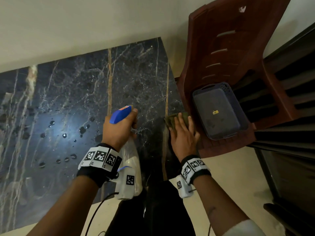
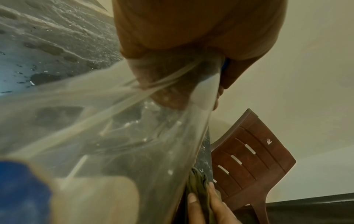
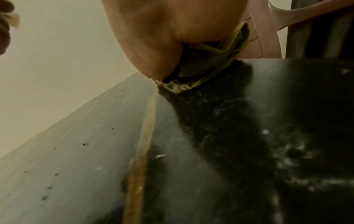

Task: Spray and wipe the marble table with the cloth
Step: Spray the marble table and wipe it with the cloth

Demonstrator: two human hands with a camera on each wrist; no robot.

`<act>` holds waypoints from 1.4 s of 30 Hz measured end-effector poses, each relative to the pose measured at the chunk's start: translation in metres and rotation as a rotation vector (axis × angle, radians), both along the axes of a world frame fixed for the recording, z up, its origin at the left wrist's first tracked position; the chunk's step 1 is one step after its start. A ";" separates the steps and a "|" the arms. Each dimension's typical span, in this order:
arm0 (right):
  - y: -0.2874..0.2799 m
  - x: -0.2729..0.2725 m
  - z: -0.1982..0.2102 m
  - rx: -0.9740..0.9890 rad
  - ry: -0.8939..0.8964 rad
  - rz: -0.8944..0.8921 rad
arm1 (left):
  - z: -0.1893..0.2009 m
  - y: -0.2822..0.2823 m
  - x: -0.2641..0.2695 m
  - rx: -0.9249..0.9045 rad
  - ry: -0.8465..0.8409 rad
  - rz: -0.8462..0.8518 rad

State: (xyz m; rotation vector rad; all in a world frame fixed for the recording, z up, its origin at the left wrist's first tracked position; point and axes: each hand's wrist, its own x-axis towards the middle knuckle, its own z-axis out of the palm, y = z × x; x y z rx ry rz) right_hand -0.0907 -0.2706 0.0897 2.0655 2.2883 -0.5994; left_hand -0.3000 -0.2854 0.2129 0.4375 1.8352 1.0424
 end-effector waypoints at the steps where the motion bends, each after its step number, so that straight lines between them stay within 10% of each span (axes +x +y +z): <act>1: 0.000 -0.008 0.001 -0.001 0.000 -0.031 | 0.000 0.001 0.001 -0.003 -0.006 -0.004; 9: -0.019 -0.025 0.000 -0.003 0.010 0.335 | -0.004 -0.001 -0.003 -0.024 -0.008 -0.047; 18: 0.023 -0.029 0.005 -0.029 0.024 -0.152 | 0.002 -0.001 -0.021 0.000 0.016 -0.080; 26: 0.000 -0.055 0.000 0.016 0.002 0.326 | -0.002 0.002 -0.024 -0.039 0.005 -0.081; 34: 0.049 -0.039 0.000 0.047 -0.001 -0.067 | -0.003 0.014 -0.035 -0.028 0.014 -0.089; 42: 0.024 -0.063 -0.007 0.067 0.011 0.347 | -0.012 0.029 -0.028 -0.038 -0.011 -0.059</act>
